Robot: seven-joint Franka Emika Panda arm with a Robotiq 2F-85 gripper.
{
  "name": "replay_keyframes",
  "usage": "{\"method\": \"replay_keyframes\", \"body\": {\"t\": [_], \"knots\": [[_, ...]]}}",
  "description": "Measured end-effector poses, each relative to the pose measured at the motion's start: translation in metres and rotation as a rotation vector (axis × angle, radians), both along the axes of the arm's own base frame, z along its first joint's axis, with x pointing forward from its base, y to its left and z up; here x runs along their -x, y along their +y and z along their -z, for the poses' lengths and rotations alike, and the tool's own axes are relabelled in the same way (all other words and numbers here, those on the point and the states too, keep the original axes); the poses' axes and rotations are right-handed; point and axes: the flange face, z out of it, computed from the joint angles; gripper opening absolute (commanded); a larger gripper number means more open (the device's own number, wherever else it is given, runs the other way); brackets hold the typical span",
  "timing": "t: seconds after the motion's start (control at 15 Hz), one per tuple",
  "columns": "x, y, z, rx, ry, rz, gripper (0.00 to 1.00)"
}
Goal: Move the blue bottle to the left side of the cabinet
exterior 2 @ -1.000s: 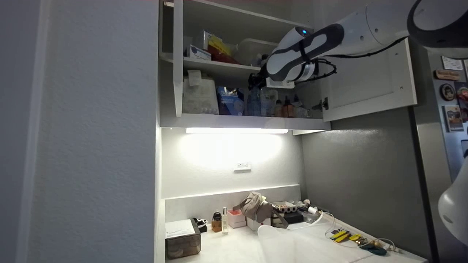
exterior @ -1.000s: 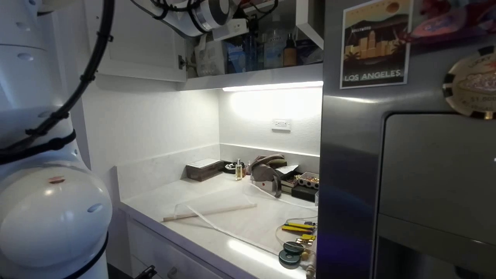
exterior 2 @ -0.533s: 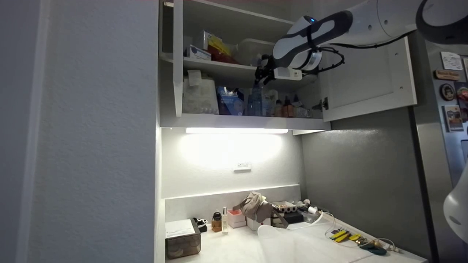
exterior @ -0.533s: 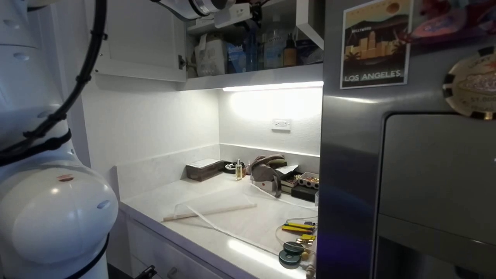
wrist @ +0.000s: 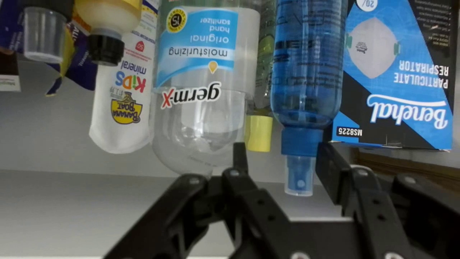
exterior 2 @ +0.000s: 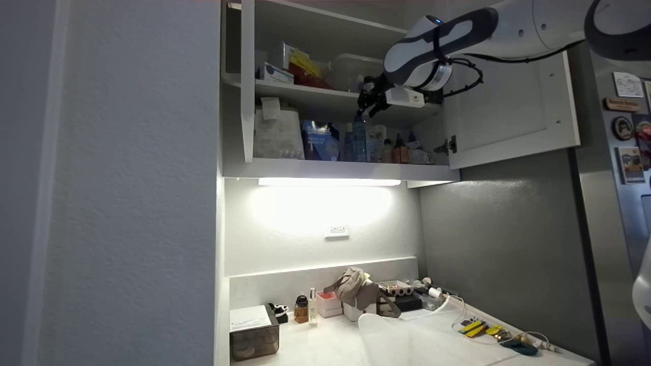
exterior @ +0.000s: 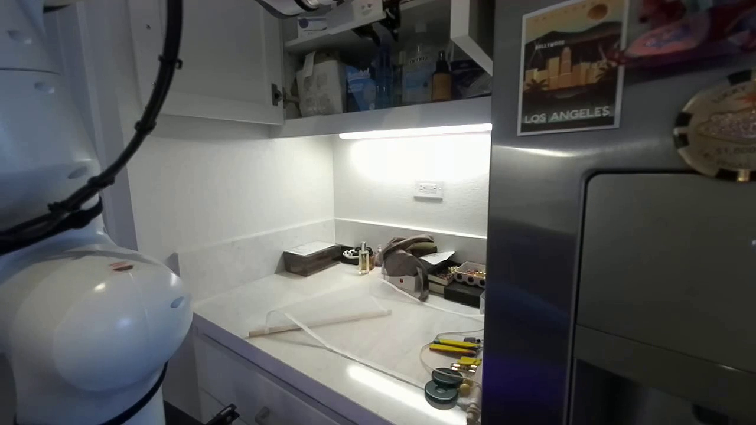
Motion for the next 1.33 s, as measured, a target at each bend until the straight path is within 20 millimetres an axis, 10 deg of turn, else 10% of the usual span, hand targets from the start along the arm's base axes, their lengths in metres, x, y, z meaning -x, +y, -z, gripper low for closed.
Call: {"method": "replay_keyframes", "body": {"t": [1.33], "knots": [[-0.02,-0.014,0.007,0.041,0.438,-0.177,0.29]]}}
